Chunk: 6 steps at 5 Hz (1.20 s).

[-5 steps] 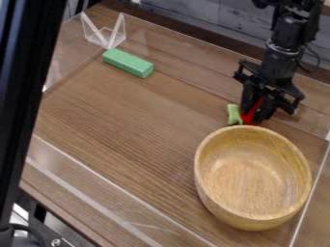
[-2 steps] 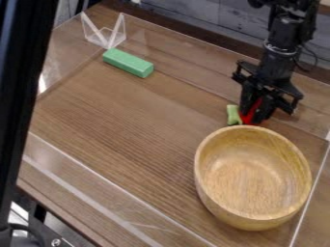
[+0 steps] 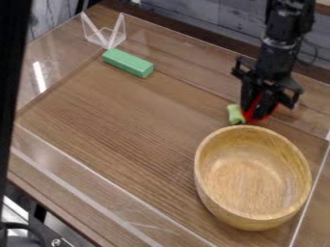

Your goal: Move the red object to the left side of the table

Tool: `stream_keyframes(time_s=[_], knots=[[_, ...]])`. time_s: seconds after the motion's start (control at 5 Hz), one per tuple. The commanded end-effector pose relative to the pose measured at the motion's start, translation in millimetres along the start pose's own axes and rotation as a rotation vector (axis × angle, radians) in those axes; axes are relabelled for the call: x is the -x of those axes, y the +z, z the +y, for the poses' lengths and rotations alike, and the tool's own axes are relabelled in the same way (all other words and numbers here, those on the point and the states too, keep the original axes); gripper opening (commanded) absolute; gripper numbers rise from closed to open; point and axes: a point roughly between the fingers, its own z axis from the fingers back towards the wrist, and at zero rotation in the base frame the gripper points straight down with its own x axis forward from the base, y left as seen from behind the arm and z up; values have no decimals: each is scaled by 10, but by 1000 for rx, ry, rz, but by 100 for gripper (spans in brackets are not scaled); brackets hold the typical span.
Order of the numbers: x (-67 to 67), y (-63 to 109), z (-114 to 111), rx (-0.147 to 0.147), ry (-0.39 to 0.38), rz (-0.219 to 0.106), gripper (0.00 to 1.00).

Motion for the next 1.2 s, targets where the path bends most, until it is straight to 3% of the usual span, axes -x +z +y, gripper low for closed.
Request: stream_keyframes(time_s=[0.0, 0.2, 0.4, 0.6, 0.8, 1.0], knots=[[96, 617, 135, -35, 38, -134, 0], [234, 833, 366, -54, 110, -163, 0], [366, 897, 824, -70, 244, -161, 0], [596, 860, 973, -72, 252, -135, 0], [856, 833, 826, -57, 203, -109, 0], [1021, 789, 840, -49, 197, -98, 0]])
